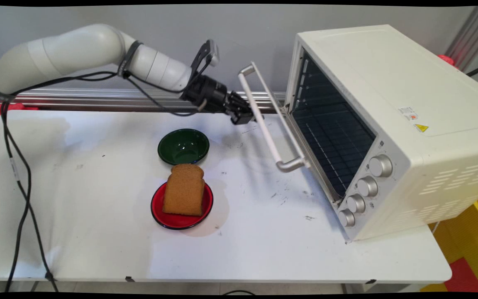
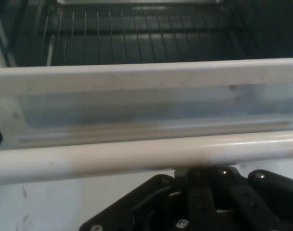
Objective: Close the oven
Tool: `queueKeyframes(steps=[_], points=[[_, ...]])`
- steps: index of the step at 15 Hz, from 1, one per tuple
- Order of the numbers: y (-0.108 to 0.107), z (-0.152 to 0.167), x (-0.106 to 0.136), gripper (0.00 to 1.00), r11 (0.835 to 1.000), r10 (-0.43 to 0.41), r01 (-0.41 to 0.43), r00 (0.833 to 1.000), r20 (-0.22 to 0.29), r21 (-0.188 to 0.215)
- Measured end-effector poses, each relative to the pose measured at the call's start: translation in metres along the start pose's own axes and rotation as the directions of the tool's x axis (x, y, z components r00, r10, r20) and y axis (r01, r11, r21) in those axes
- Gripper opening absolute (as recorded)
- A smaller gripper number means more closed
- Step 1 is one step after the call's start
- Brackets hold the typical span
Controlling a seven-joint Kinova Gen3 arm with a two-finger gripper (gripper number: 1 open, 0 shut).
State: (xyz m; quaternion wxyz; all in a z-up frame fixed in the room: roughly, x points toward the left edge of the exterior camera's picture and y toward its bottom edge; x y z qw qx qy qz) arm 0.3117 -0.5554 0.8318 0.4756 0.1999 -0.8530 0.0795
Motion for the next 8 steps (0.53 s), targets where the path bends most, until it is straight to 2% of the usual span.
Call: queueKeyframes(steps=[4,8], points=[[-0.003,0.003,0.029,0.0,1.0,-0.001,0.001,0.999,-0.051,-0.009],[-0.005,0.004,0.046,0.0,1.0,-0.004,0.004,0.998,-0.07,-0.013]])
